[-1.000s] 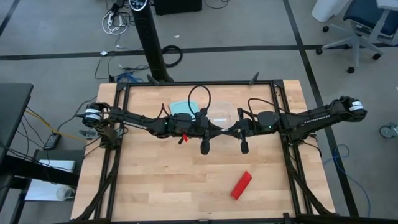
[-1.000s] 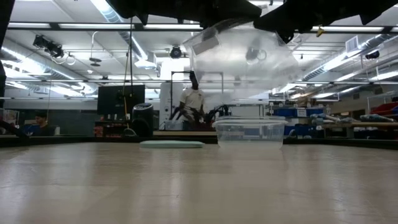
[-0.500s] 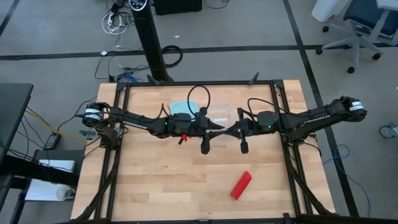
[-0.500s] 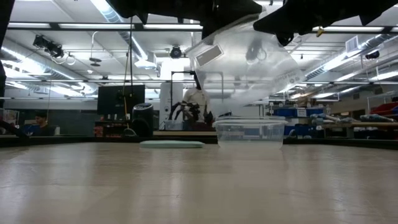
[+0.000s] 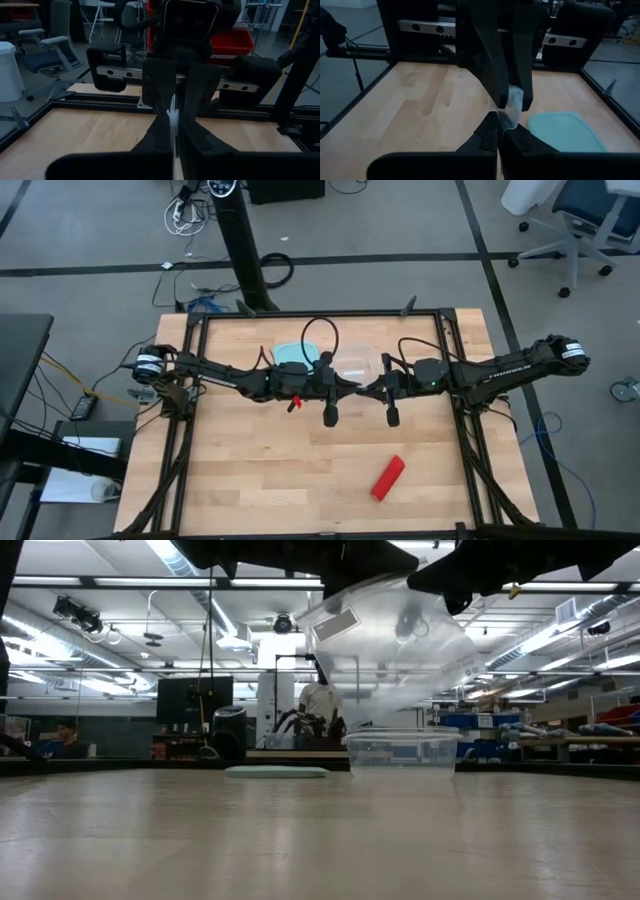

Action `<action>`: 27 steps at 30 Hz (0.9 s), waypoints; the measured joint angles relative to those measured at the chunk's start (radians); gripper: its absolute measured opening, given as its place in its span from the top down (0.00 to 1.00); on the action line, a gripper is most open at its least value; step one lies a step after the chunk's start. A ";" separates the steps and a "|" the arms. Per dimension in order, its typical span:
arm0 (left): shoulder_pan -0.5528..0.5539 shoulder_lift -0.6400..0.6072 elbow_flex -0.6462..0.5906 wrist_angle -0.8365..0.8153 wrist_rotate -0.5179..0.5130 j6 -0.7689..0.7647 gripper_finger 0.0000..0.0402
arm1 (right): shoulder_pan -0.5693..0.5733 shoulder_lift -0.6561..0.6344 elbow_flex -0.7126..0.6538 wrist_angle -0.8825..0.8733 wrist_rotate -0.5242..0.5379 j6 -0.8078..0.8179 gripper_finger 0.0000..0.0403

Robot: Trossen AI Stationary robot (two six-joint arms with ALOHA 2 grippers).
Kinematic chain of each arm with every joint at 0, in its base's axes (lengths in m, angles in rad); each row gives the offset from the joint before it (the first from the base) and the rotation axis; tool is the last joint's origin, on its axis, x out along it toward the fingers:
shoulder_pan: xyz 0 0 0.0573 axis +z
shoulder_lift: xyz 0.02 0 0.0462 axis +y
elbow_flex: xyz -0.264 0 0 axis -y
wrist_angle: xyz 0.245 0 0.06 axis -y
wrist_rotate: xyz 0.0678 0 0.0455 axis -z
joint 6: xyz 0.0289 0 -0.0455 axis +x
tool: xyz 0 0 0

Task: Roll bandage
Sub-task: Open the transparent zip lock bag

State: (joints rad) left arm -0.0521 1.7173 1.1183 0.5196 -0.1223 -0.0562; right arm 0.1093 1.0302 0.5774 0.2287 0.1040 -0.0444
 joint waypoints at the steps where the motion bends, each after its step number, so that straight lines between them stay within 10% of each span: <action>1: 0.000 0.000 0.000 -0.002 0.000 0.000 0.98 | 0.000 0.000 0.000 0.000 0.001 0.000 0.99; 14: 0.000 -0.001 0.001 -0.054 -0.003 0.001 0.98 | 0.000 -0.114 0.000 -0.103 0.010 0.069 0.79; 27: 0.000 -0.001 -0.001 -0.088 -0.007 0.003 0.98 | -0.015 -0.036 0.000 -0.050 0.000 0.050 0.83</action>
State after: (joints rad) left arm -0.0521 1.7164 1.1175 0.4320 -0.1298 -0.0536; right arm 0.0944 0.9940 0.5777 0.1790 0.1038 0.0054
